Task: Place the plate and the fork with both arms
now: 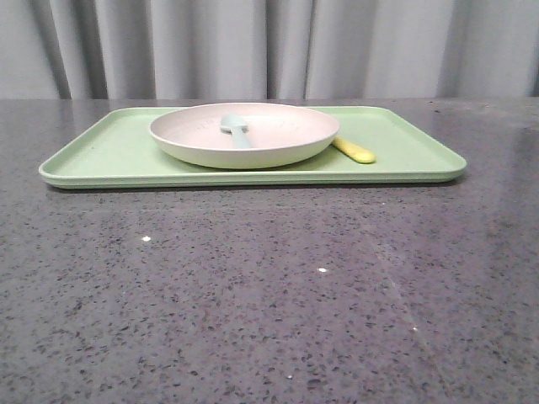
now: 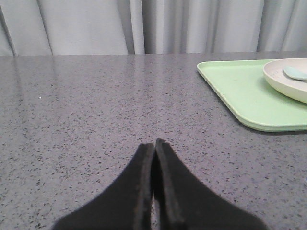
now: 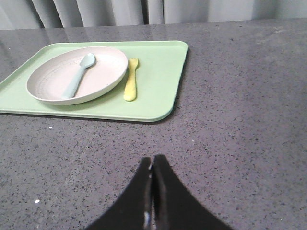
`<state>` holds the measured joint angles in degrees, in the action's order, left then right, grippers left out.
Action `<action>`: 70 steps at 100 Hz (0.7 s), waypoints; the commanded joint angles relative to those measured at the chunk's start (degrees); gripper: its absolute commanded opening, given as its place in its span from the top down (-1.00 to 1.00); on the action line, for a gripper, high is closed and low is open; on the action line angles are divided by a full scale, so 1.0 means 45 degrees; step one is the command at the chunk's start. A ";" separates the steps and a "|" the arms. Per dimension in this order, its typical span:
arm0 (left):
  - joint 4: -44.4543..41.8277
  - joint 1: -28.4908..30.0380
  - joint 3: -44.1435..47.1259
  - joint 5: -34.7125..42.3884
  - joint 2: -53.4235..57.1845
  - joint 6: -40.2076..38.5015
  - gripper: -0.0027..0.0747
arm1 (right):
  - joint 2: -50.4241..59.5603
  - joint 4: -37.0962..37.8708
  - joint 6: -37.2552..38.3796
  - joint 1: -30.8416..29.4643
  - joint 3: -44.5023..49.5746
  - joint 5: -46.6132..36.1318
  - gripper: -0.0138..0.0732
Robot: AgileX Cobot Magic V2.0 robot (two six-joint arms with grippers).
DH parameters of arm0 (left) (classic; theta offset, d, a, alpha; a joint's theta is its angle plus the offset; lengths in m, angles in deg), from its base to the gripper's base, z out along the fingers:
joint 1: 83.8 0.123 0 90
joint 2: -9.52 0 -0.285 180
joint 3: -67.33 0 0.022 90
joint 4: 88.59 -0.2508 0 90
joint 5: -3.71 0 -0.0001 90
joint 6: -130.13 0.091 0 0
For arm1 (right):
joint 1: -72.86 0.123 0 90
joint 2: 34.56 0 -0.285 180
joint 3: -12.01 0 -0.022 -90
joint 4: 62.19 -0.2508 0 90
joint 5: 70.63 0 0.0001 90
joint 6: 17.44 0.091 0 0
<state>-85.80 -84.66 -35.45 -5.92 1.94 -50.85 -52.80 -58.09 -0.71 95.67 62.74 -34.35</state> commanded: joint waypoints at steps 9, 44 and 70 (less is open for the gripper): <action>0.0022 0.0042 0.0164 0.1111 0.0394 -0.0097 0.98 | -0.0138 0.0245 -0.0034 -0.0389 -0.0205 -0.1122 0.84; 0.0022 0.0042 0.0164 0.1111 0.0394 -0.0097 0.98 | -0.0138 -0.0529 -0.1645 -0.2517 0.2215 -0.6093 0.84; 0.0022 0.0042 0.0164 0.1111 0.0394 -0.0097 0.98 | 0.0306 -0.1083 -0.2635 -0.3533 0.3735 -0.7835 0.84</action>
<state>-85.80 -84.66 -35.45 -5.92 1.94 -50.85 -52.03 -62.75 -11.37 81.07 79.23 -62.35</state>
